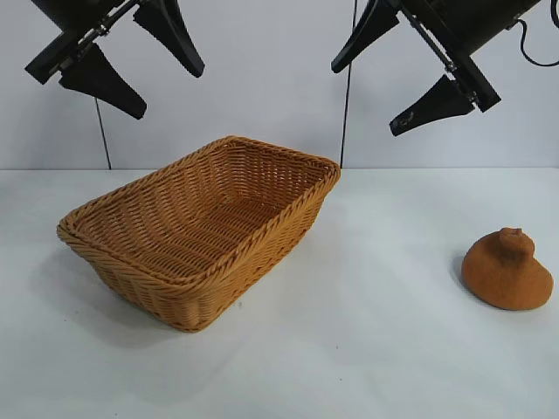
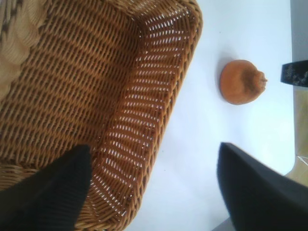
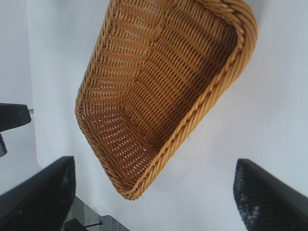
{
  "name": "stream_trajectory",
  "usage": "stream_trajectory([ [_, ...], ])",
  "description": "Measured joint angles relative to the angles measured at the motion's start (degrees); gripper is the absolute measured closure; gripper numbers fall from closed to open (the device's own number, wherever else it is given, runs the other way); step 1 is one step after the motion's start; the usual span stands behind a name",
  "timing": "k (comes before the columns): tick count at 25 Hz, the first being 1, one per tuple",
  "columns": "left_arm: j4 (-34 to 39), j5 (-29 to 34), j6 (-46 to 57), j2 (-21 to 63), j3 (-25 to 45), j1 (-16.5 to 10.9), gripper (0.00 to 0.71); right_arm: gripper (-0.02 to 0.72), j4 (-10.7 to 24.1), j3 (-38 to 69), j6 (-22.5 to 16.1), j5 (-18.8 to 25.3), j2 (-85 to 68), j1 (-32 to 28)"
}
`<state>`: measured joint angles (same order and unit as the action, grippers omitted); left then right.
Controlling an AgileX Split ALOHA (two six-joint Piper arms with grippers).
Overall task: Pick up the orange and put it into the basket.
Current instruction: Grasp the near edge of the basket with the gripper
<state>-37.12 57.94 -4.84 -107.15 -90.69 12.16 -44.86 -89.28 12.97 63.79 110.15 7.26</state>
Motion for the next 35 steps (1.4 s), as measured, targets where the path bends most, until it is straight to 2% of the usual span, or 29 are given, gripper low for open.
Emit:
stream_trajectory([
  [29,0.1,-1.5,0.0,0.1,0.0,0.0,0.187,0.092,0.0,0.0,0.0,-0.6,0.0,0.0],
  [35,2.6,-0.2,2.8,4.5,0.8,-0.4,0.187,0.092,0.0,0.0,0.0,-0.7,0.0,0.0],
])
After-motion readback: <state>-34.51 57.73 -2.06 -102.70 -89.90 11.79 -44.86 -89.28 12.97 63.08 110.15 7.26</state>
